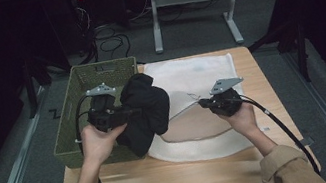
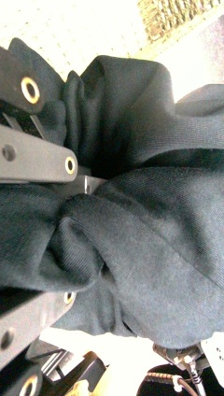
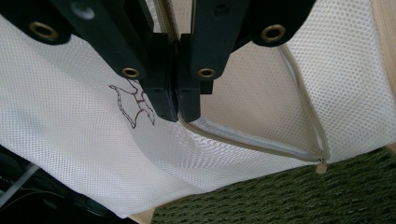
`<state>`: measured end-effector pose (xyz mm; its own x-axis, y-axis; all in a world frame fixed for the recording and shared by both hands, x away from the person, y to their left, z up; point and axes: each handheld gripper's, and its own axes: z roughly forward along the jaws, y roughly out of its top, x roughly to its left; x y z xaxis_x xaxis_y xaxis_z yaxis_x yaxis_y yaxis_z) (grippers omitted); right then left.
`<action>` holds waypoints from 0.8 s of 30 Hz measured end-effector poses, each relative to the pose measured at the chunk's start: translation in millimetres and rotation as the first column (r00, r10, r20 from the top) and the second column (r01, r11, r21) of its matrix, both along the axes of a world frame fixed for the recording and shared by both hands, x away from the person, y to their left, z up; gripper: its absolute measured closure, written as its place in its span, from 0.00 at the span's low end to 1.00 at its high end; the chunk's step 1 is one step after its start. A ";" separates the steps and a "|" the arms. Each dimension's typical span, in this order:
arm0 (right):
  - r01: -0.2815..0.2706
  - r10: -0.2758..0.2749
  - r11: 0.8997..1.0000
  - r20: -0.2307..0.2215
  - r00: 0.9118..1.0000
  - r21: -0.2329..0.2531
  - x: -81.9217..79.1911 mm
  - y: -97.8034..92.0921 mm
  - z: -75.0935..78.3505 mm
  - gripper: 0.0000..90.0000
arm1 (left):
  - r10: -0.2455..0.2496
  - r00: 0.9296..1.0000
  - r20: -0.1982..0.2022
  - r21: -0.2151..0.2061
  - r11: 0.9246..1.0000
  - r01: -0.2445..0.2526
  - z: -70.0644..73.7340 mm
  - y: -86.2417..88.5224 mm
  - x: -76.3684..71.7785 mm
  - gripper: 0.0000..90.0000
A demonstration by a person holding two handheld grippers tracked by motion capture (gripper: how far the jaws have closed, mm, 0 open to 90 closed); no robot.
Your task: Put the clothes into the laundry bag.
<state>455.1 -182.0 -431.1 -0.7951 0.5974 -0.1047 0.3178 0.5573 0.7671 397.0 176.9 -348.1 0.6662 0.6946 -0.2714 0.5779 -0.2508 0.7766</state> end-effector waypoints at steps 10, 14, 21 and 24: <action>0.000 0.000 1.000 0.000 1.000 -0.001 -0.4 0.2 -0.4 0.99 | -0.046 0.999 0.016 0.007 0.999 0.046 2.5 -15.0 -6.8 0.80; 0.000 0.000 1.000 -0.002 1.000 -0.004 -0.9 1.1 -1.4 0.99 | -0.058 0.998 0.016 0.007 0.998 0.057 2.4 -19.2 -8.3 0.80; -0.001 0.001 1.000 -0.003 1.000 -0.002 0.4 1.0 -1.9 0.99 | -0.081 0.996 0.021 0.004 0.997 0.081 3.2 -26.2 -11.3 0.80; 0.001 -0.001 1.000 -0.002 1.000 0.000 0.7 1.1 -2.3 0.99 | -0.081 0.996 0.022 -0.004 0.997 0.081 2.8 -28.8 -11.3 0.80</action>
<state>455.8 -180.9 -433.3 -0.7947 0.5982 -0.1030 0.3196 0.5567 0.7668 385.7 148.2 -345.3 0.7263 0.6365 -0.2594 0.5385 -0.2925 0.7902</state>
